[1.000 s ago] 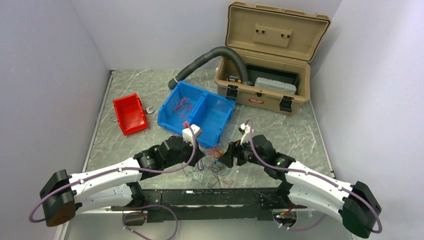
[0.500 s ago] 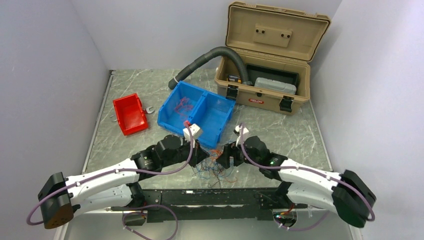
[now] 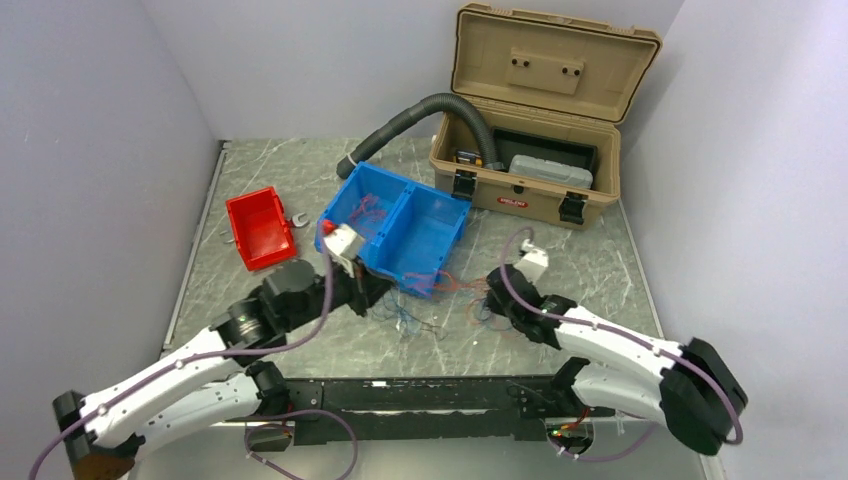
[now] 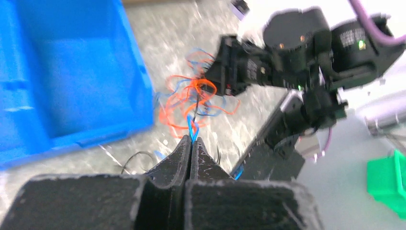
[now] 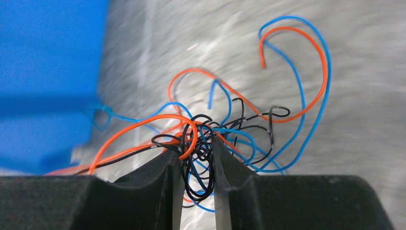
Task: Untangle the cables
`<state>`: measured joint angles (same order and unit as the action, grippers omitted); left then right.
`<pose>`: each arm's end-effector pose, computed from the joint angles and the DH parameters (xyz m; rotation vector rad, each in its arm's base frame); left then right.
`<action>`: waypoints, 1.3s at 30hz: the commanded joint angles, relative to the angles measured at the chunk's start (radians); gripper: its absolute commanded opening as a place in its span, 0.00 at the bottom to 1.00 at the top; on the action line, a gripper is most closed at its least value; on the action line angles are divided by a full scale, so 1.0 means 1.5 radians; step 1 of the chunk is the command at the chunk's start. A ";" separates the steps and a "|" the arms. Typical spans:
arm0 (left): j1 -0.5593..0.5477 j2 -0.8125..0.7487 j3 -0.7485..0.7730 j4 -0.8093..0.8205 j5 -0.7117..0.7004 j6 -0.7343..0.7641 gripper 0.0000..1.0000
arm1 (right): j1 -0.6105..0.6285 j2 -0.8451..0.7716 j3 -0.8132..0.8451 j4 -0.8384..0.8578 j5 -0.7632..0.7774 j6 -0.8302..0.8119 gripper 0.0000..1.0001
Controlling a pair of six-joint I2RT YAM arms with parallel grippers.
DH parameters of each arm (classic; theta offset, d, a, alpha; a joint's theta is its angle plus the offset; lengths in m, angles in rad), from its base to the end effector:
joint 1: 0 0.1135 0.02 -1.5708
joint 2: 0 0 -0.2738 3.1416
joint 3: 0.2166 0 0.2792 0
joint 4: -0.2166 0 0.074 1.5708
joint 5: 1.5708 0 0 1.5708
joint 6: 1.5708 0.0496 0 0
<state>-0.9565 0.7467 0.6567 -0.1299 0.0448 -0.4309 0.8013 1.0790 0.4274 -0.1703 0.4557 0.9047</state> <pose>0.1230 -0.1783 0.3078 0.5300 1.8379 -1.0126 0.1720 0.1461 0.1504 0.3284 2.2875 0.3303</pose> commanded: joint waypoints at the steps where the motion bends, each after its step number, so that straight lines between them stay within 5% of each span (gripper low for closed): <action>1: 0.055 -0.057 0.070 -0.111 -0.088 0.017 0.00 | -0.088 -0.088 -0.001 -0.197 0.121 0.100 0.26; 8: 0.112 -0.021 0.129 -0.350 -0.376 -0.088 0.00 | -0.169 -0.204 0.033 -0.299 0.173 0.117 0.23; 18: 0.133 -0.058 0.128 -0.421 -0.443 -0.112 0.00 | -0.228 -0.242 0.104 -0.364 0.253 0.087 0.17; 21: 0.133 -0.075 0.120 -0.386 -0.402 -0.069 0.00 | -0.228 -0.275 0.088 -0.311 0.211 0.018 0.22; 25: 0.133 -0.105 0.084 -0.243 -0.200 0.037 0.00 | -0.228 -0.298 0.075 -0.216 0.085 -0.127 0.69; 27: 0.134 -0.113 0.070 -0.190 -0.123 0.059 0.00 | -0.227 -0.301 0.079 -0.205 0.032 -0.158 0.78; 39: 0.133 -0.074 0.073 -0.112 0.092 0.086 0.00 | -0.227 -0.338 0.041 -0.023 -0.363 -0.319 0.86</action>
<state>-0.7601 0.6266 0.7567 -0.3973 0.0319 -0.3302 0.4625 0.5800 0.5068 -0.3603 0.1699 0.5278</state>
